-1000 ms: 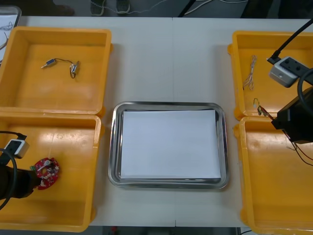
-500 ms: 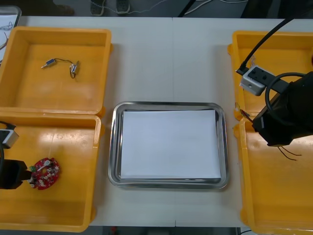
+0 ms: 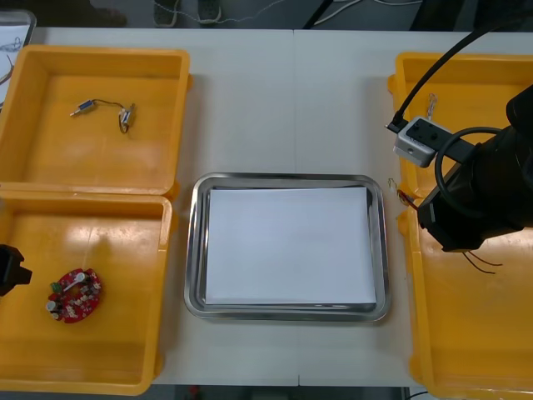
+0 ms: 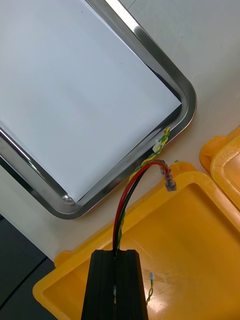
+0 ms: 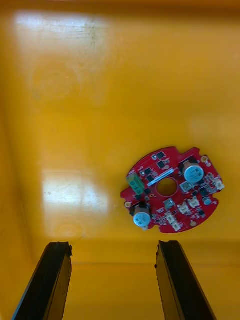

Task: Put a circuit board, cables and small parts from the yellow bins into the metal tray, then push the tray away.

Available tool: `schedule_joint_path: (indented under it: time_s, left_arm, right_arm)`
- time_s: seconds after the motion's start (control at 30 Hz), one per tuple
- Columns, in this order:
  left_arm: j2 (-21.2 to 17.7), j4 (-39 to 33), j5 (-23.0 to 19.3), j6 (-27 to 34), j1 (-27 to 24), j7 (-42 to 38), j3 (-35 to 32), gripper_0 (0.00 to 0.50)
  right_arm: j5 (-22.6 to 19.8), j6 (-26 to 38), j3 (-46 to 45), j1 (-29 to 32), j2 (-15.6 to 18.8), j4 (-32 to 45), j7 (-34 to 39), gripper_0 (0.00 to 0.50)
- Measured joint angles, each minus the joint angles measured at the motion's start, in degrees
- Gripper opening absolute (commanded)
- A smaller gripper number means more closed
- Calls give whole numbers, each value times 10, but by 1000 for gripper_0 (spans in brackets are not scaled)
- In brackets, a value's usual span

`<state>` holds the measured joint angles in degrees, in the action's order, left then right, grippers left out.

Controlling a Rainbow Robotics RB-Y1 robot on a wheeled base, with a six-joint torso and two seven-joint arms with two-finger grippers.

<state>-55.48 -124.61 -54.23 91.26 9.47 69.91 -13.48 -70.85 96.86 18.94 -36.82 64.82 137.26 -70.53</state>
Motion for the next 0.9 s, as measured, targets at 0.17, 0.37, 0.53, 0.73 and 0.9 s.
schedule_joint_path:
  time_s: [0.17,0.37,0.53,0.73,0.9]
  left_arm:
    - [37,0,14,25,-24,-57,-6,500]
    - [79,1,33,36,-32,-180,-20,500]
    - [110,26,45,38,-41,-191,-27,500]
    - [139,76,61,38,-55,-191,-28,500]
    - [151,83,90,39,-58,-191,-27,500]
  right_arm:
    - [0,0,0,0,0,0,0,0]
    - [0,0,0,0,0,0,0,0]
    - [0,0,0,0,0,0,0,0]
    - [0,1,0,0,0,0,0,0]
    - [0,1,0,0,0,0,0,0]
